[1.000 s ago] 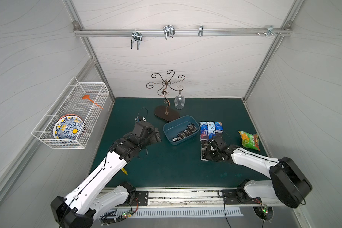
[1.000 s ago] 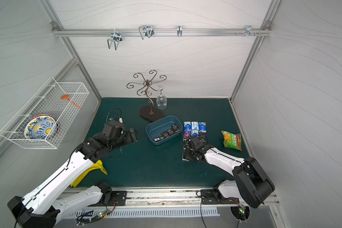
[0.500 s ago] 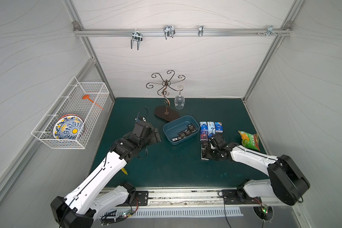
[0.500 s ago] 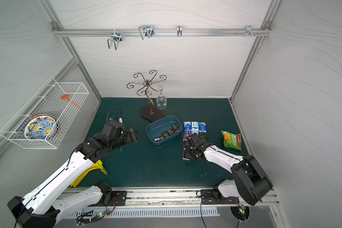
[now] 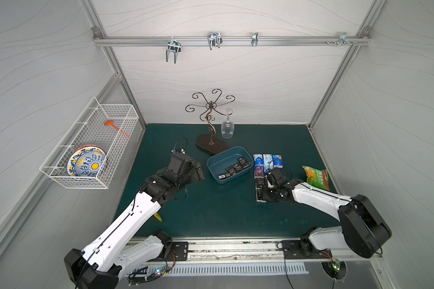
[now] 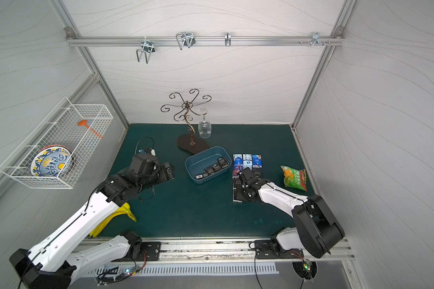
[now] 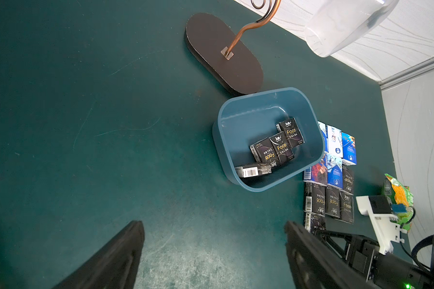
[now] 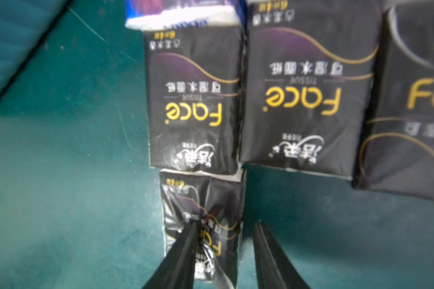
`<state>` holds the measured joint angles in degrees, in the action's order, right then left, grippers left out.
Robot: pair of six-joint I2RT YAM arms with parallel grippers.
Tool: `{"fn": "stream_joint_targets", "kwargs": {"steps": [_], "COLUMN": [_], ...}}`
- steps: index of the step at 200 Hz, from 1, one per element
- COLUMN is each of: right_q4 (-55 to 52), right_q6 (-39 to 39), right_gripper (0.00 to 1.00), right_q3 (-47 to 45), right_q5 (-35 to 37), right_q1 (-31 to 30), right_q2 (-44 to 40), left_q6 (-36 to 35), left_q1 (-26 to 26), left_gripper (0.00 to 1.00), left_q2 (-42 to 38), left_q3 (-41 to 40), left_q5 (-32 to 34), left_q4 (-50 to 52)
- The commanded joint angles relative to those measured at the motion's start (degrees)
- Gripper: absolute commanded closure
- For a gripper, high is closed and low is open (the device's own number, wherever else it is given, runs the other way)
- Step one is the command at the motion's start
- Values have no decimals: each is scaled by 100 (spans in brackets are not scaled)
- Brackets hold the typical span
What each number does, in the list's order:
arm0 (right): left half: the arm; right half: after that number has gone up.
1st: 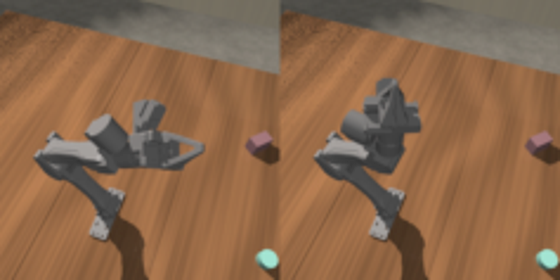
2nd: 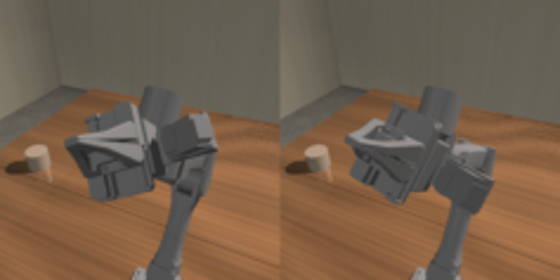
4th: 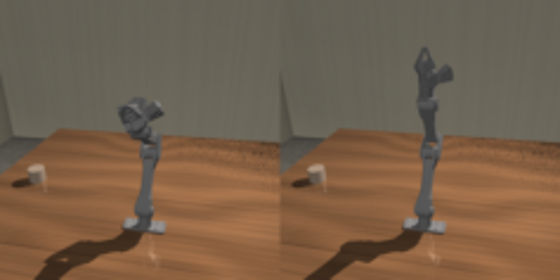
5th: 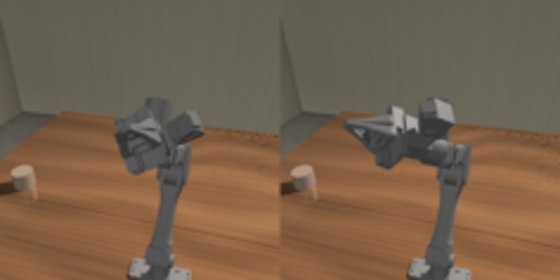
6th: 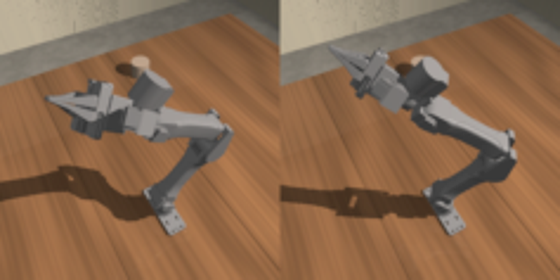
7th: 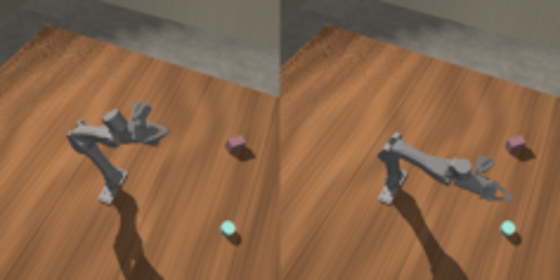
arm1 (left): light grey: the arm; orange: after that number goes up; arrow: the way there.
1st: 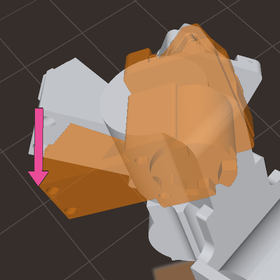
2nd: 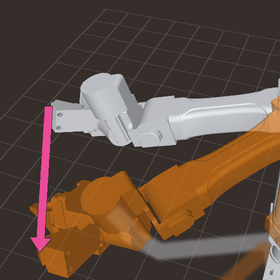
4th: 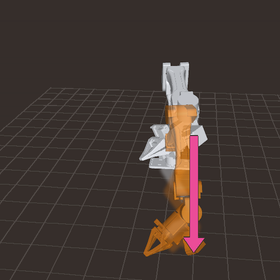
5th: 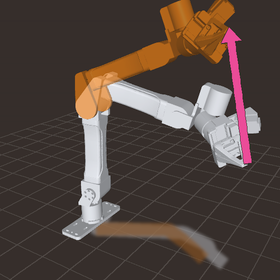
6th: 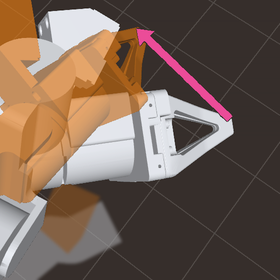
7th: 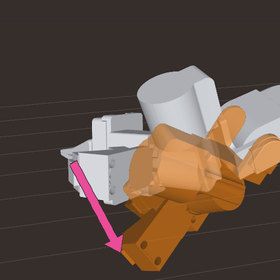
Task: Take the pocket tissues out of the storage box
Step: Move the pocket tissues to the center of the board.
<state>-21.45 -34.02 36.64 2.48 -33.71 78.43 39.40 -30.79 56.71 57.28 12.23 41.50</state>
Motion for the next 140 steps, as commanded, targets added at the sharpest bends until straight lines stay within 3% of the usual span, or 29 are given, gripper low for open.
{"fn": "stream_joint_targets", "kwargs": {"steps": [1, 48, 107, 140], "right_q4": [-322, -520, -1244, -1340], "right_q6": [132, 177, 361, 581], "right_gripper": [58, 54, 42, 42], "right_q3": [0, 118, 763, 1291], "right_q5": [175, 227, 361, 368], "right_q1": [44, 43, -137, -169], "right_q2": [202, -30, -935, -799], "left_q6": [6, 15, 24, 38], "left_q1": [13, 11, 11, 11], "left_gripper": [8, 8, 8, 8], "left_q2": [-47, -46, -23, -2], "left_q3": [39, 55, 90, 124], "left_q5": [102, 91, 97, 80], "left_q4": [-194, -198, -190, -171]}}
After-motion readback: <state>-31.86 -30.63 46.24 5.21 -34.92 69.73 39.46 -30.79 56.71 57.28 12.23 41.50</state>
